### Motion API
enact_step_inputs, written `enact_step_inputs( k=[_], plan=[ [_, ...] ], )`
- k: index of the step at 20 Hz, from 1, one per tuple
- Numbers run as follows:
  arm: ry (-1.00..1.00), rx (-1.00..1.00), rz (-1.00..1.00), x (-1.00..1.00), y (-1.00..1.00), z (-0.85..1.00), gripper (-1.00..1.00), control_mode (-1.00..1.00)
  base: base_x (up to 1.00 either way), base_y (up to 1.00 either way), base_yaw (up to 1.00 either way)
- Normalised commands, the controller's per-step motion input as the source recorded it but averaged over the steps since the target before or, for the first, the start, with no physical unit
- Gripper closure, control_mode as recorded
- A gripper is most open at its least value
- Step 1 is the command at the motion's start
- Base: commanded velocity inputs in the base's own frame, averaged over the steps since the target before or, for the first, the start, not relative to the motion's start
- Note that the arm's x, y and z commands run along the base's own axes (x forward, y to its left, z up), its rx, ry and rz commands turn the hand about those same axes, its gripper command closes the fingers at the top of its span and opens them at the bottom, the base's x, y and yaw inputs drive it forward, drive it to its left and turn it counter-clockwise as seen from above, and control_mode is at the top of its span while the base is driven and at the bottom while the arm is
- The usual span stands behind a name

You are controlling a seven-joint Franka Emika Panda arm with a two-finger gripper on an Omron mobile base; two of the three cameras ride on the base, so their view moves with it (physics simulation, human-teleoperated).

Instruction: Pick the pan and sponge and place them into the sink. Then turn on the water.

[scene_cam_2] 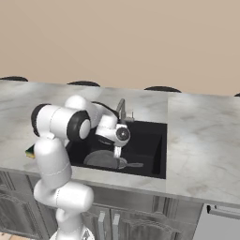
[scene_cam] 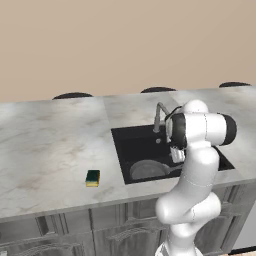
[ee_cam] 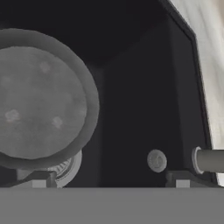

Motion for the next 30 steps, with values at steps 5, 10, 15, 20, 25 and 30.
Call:
enact_step_inputs(
  k=[5,10,15,20,25,30],
  plan=[
    [0.00,-0.10,0.31,-0.14,0.20,0.27,-1.00,-1.00,0.00,0.00,0.00],
    [-0.01,-0.19,0.37,-0.20,0.25,0.21,-1.00,-1.00,0.00,0.00,0.00],
    [-0.04,-0.26,0.37,-0.33,0.43,0.14,-1.00,-1.00,0.00,0.00,0.00],
    [-0.06,-0.25,0.33,-0.42,0.58,0.30,-1.00,-1.00,0.00,0.00,0.00],
    [-0.07,-0.19,0.23,-0.31,0.51,0.48,-1.00,-1.00,0.00,0.00,0.00],
    [-0.04,-0.14,0.14,-0.01,0.35,0.62,-1.00,-1.00,0.00,0.00,0.00]
  ],
)
